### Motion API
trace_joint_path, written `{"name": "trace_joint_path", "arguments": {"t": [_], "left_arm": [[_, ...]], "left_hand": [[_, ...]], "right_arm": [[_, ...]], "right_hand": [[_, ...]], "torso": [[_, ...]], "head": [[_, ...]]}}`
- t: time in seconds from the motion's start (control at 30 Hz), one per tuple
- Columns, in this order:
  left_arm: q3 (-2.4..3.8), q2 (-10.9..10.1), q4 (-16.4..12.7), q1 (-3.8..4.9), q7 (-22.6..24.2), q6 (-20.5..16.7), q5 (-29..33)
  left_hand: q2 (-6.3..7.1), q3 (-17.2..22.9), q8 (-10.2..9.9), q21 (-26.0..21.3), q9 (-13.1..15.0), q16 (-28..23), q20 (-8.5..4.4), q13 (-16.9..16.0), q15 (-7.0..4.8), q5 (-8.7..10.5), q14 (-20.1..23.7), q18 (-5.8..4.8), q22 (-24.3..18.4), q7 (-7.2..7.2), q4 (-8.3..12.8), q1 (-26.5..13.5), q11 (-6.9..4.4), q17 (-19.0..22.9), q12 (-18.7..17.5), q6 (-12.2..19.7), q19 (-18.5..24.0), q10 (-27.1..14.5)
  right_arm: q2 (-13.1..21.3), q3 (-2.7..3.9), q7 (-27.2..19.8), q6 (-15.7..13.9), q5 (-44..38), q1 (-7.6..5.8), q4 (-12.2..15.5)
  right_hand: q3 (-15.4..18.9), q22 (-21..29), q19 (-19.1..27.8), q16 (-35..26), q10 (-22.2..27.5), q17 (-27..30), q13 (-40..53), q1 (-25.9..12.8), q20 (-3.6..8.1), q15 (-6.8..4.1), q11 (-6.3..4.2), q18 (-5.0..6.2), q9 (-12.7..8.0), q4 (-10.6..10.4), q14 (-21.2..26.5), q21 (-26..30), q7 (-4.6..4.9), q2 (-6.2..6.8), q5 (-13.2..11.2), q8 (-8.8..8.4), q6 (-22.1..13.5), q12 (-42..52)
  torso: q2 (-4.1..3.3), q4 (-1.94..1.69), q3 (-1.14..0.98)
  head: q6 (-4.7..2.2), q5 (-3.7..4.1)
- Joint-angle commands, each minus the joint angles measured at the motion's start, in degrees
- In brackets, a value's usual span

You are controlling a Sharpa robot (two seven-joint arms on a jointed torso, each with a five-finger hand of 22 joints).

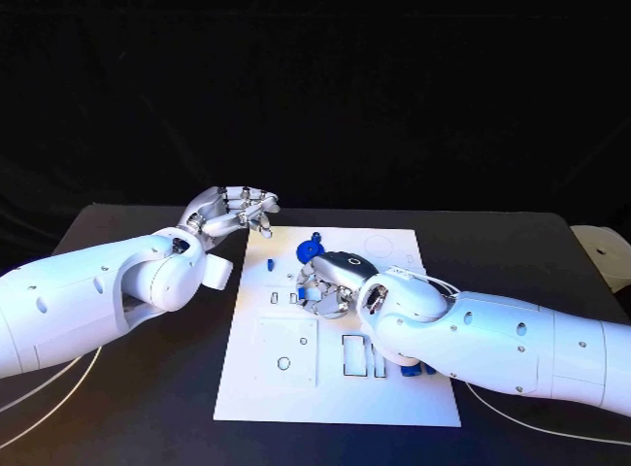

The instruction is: Assemble the parts on the task board

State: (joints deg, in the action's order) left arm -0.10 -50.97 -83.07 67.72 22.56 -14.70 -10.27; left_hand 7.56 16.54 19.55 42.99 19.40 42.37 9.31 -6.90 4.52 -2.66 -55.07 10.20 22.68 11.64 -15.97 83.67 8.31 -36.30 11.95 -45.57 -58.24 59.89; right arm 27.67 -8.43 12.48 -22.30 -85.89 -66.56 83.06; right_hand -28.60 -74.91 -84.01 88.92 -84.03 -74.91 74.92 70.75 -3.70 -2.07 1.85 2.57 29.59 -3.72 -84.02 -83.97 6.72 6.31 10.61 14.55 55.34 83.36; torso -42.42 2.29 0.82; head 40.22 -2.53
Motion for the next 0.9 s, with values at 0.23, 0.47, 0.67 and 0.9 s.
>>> {"name": "trace_joint_path", "arguments": {"t": [0.23,0.47,0.67,0.9], "left_arm": [[0.04,0.15,0.17,0.05,0.48,1.02,0.29],[0.04,0.22,0.34,0.04,0.47,1.05,0.29],[0.04,0.26,0.46,0.04,0.45,1.07,0.29],[0.04,0.26,0.51,0.04,0.36,1.1,0.29]], "left_hand": [[-0.23,0.27,0.19,-0.1,0.08,-0.31,0.06,-0.04,-0.02,-0.21,0.23,0.27,-0.08,0.44,0.0,-0.56,0.0,0.08,0.22,0.5,0.26,-0.23],[-0.23,0.27,0.19,-0.1,0.08,-0.31,0.06,-0.04,-0.02,-0.21,0.23,0.27,-0.08,0.44,0.0,-0.56,0.0,0.08,0.22,0.5,0.26,-0.23],[-0.23,0.27,0.19,-0.1,0.08,-0.31,0.06,-0.04,-0.02,-0.21,0.23,0.27,-0.08,0.44,0.0,-0.56,0.0,0.08,0.22,0.5,0.26,-0.23],[-0.25,0.27,0.18,-0.13,0.11,-0.41,0.09,-0.04,-0.01,-0.21,0.16,0.28,-0.12,0.45,-0.01,-0.59,0.01,0.14,0.22,0.55,0.28,-0.29]], "right_arm": [[-0.1,-0.28,1.03,2.67,-1.05,0.53,-0.27],[-0.01,-0.29,1.12,2.89,-1.27,0.55,-0.19],[0.01,-0.29,1.11,2.89,-1.44,0.56,-0.13],[-0.03,-0.29,1.03,2.48,-1.47,0.56,-0.18]], "right_hand": [[0.29,-6.47,-2.78,0.1,-0.09,-12.25,7.38,-0.53,0.24,-0.24,0.05,-0.46,1.53,-0.24,-5.37,0.37,-0.06,0.74,-0.45,-0.15,-0.56,-0.51],[0.41,-6.39,-2.75,0.08,0.19,-12.19,7.06,-0.68,0.14,-0.11,0.21,-0.45,1.47,-0.24,-5.35,0.46,0.14,1.1,-0.52,-0.38,-0.95,-0.83],[0.52,-6.29,-2.72,0.04,0.37,-12.1,6.91,-0.87,-0.01,0.09,0.45,-0.43,1.35,-0.3,-5.33,0.56,0.42,1.46,-0.58,-0.74,-1.55,-1.0],[0.88,-6.03,-2.62,0.01,1.27,-12.02,6.07,-1.59,-0.8,1.07,1.64,-0.38,0.6,-0.74,-5.31,0.85,1.79,2.4,-0.83,-2.78,-4.54,-1.87]], "torso": [[0.0,0.04,0.05],[-0.02,0.02,0.05],[0.03,0.02,0.04],[-0.02,0.08,0.03]], "head": [[0.17,-0.21],[0.27,-0.22],[0.3,-0.22],[0.27,-0.25]]}}
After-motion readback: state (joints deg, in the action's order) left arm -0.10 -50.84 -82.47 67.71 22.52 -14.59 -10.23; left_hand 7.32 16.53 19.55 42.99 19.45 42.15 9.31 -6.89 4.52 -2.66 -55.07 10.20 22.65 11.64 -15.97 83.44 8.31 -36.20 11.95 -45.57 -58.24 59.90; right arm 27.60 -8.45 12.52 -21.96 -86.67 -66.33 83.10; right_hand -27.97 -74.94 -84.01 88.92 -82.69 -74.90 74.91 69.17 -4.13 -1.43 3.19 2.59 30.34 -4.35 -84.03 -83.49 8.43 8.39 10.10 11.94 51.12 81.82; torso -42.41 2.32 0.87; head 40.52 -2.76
